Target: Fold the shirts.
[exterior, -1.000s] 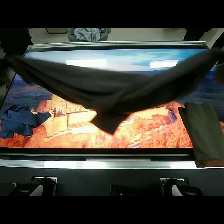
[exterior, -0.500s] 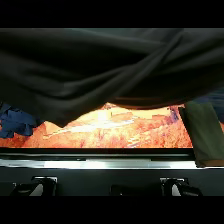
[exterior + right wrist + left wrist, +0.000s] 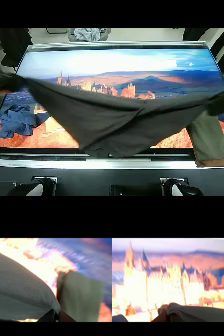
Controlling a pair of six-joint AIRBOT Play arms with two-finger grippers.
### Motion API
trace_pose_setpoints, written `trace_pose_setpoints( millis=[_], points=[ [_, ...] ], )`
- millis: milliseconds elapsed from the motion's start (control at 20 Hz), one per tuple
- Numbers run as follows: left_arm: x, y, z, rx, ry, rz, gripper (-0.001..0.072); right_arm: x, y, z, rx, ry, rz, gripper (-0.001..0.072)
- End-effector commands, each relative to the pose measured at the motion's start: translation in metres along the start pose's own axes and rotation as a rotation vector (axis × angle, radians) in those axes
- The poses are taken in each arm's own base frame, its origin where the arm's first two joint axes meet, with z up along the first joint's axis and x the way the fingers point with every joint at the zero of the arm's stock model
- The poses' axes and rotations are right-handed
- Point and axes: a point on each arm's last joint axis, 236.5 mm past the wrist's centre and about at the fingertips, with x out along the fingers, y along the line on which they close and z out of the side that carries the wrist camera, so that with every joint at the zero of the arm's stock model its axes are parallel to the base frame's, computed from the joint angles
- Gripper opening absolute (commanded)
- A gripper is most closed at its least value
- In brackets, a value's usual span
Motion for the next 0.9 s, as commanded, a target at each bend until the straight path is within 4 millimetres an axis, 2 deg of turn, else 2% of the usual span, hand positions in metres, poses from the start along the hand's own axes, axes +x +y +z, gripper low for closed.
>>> trace_pose_setpoints(
  millis=[0,100,200,250,300,350,500,600,650,700,850],
  points=[
    [0.123,0.019,-0.061,-0.148,0.202,-0.071,0.0031,0.131,0.023,-0.02,0.075,0.068,0.122,0.0046],
    [0.169,0.024,-0.076,-0.215,0.285,-0.097,0.0032,0.173,0.032,-0.026,0.131,0.113,0.176,0.0046],
    [0.196,0.021,-0.084,-0.272,0.341,-0.138,0.0035,0.193,0.047,-0.029,0.175,0.139,0.241,0.0047],
    [0.202,0.016,-0.085,-0.292,0.364,-0.163,0.0124,0.197,0.052,-0.03,0.191,0.144,0.265,0.0047],
    [0.202,0.012,-0.086,-0.293,0.389,-0.181,0.0449,0.198,0.053,-0.029,0.194,0.144,0.269,0.0047],
    [0.196,0.01,-0.085,-0.279,0.413,-0.192,0.072,0.197,0.053,-0.029,0.193,0.142,0.267,0.0047],
    [0.156,0.034,-0.088,-0.212,0.541,-0.131,0.0719,0.193,0.059,-0.04,0.155,0.189,0.296,0.0047],
    [0.131,0.04,-0.107,-0.207,0.631,-0.109,0.0715,0.19,0.065,-0.049,0.15,0.229,0.323,0.0048],
    [0.124,0.037,-0.121,-0.214,0.661,-0.113,0.0695,0.188,0.068,-0.051,0.149,0.241,0.332,0.0048],
    [0.12,0.029,-0.14,-0.223,0.693,-0.122,0.0631,0.187,0.069,-0.053,0.148,0.248,0.338,0.0048],
    [0.119,0.005,-0.199,-0.235,0.75,-0.146,0.0631,0.186,0.072,-0.056,0.147,0.263,0.35,0.0048]
  ],
)
